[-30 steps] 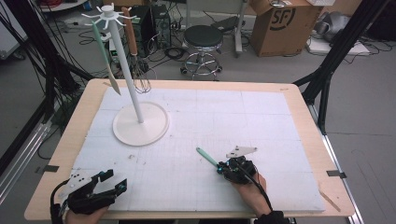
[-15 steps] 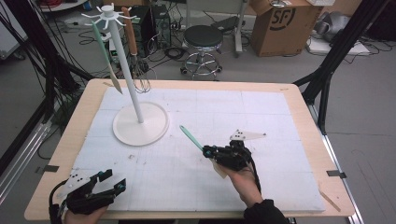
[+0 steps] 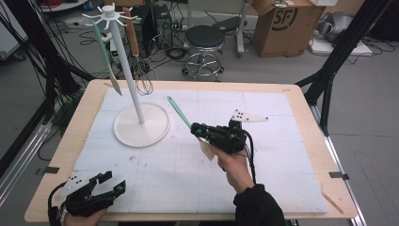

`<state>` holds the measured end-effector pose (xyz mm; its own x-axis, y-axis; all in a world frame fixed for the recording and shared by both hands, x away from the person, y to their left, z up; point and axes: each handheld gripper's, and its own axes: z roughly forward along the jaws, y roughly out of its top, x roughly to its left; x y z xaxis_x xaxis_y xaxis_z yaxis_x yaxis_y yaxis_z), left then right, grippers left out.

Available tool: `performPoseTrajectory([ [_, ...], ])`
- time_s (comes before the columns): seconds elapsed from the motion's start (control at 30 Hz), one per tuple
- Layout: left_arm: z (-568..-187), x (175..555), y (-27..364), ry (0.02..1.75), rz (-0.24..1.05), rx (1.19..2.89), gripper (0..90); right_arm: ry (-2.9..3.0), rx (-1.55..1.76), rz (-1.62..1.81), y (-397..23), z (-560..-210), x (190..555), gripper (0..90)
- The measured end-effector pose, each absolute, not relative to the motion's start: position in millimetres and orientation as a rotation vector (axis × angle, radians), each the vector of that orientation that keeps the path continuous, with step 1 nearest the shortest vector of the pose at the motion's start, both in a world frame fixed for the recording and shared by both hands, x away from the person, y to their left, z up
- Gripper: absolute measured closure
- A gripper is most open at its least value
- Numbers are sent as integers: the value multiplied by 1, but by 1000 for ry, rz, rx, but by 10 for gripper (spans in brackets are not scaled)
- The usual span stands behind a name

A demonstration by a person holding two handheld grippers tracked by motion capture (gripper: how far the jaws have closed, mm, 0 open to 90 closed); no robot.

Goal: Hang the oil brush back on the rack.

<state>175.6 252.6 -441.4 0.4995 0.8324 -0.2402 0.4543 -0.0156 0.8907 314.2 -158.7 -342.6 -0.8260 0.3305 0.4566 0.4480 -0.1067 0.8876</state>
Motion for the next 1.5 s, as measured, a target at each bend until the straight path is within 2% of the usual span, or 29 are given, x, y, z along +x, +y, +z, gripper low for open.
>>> performPoseTrajectory([
  [0.23,-441,176,253,1113,426,1640,281,-1981,-850,-2182,-149,-316,324,823],
  [0.5,-443,177,255,1114,396,1636,194,-1954,-814,-2236,-131,-292,336,823],
  [0.9,-444,177,260,1134,316,1609,200,-1929,-775,-2274,-107,-263,350,823],
  [1.5,-442,172,258,1104,347,1647,205,-1923,-779,-2299,-79,-234,367,824],
])
